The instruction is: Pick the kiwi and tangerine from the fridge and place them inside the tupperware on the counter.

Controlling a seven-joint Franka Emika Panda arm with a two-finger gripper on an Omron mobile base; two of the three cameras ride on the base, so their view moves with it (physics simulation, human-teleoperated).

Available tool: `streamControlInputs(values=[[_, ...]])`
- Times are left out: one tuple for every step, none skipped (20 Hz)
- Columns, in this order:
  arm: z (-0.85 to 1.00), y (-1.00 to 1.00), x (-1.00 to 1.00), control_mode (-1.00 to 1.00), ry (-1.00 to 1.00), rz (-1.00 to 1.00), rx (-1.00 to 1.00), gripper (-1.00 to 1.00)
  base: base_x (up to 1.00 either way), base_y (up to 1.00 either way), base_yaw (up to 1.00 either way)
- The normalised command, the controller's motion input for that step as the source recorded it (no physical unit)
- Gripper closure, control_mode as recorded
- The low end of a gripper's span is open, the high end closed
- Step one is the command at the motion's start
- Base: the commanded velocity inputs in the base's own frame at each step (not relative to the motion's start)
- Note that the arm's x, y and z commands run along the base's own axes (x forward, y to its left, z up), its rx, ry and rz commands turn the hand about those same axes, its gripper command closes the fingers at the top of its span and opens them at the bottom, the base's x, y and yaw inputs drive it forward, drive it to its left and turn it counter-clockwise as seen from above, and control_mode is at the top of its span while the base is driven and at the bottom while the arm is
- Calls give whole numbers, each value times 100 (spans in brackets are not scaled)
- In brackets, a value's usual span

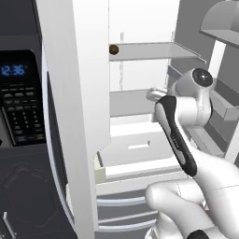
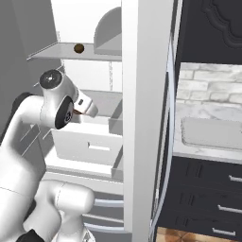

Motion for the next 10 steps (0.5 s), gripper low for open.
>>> streamControlInputs(values=[[26, 7, -80, -100, 0, 2, 0, 100, 0, 0, 0], [18, 9, -74, -100, 0, 0, 0, 100, 0, 0, 0], [9, 9, -72, -100, 0, 0, 0, 100, 0, 0, 0], [0, 13, -70, -100, 0, 0, 0, 100, 0, 0, 0], [-2, 14, -66, -100, 12, 0, 0, 100, 0, 0, 0], [-23, 20, -64, -100, 14, 0, 0, 100, 0, 0, 0], [-24, 28, -47, -100, 25, 0, 0, 100, 0, 0, 0], [-25, 32, -38, -100, 22, 0, 0, 100, 0, 0, 0], [-19, 31, -33, -100, 14, 0, 0, 100, 0, 0, 0], [-19, 31, -31, -100, 7, 0, 0, 100, 0, 0, 0]])
